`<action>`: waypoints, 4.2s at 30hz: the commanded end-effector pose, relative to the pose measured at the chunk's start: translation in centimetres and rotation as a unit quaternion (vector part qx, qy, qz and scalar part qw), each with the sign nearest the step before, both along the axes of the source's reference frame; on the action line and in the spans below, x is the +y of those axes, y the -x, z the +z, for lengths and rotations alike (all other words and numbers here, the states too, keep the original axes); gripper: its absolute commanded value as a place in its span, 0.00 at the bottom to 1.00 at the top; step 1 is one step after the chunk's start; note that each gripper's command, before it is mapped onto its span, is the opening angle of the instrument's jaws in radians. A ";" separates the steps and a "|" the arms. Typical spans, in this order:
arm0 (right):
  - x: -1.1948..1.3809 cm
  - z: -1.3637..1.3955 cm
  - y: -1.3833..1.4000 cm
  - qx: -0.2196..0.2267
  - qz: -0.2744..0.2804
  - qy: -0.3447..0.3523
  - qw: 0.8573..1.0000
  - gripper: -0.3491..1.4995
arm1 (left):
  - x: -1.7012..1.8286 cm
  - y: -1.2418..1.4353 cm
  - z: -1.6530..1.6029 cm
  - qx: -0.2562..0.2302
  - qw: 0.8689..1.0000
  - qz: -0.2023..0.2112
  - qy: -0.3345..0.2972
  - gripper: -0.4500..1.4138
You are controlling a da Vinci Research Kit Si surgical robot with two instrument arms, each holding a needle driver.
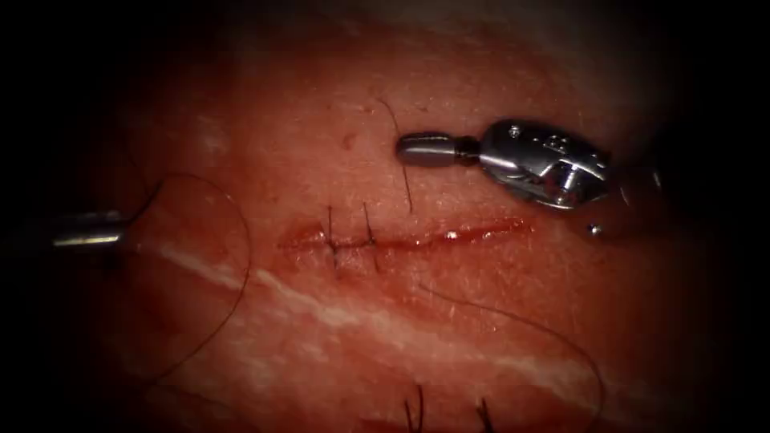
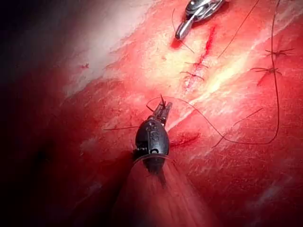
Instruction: Wound Closure
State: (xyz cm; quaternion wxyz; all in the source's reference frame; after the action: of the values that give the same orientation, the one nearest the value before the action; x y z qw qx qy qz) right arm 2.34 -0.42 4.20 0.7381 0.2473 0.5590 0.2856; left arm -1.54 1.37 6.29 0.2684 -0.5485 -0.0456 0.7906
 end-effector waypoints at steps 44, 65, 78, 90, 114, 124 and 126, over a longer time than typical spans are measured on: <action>-0.71 -0.18 0.57 0.007 0.040 0.037 0.999 0.85 | 0.19 1.63 -0.96 -0.019 0.991 0.078 0.110 0.73; -0.74 -0.11 0.59 0.006 0.039 0.043 0.998 0.85 | -0.25 3.15 -1.00 0.002 0.976 0.133 0.173 0.57; -0.73 -0.10 0.58 -0.003 0.044 0.050 0.998 0.84 | -0.27 3.79 -0.54 0.122 0.971 0.109 0.176 0.52; -0.72 -0.07 0.54 -0.011 0.047 0.050 0.998 0.84 | -0.16 3.99 -0.23 0.185 0.958 0.096 0.196 0.40; -0.73 -0.05 0.52 -0.016 0.045 0.054 0.997 0.85 | -0.23 3.49 -0.58 0.169 0.964 0.085 0.188 0.75; -0.75 -0.03 0.51 -0.017 0.044 0.055 0.997 0.85 | -0.31 3.31 -0.66 0.133 0.971 0.074 0.183 0.53; -0.75 -0.03 0.51 -0.017 0.044 0.055 0.997 0.85 | -0.32 3.32 -0.70 0.115 0.973 0.080 0.185 0.39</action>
State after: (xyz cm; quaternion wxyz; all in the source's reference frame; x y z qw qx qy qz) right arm 1.81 -1.05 4.11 0.7469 0.1742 0.5723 0.2903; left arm -4.80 1.09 5.51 0.0999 -0.4948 0.0869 0.8589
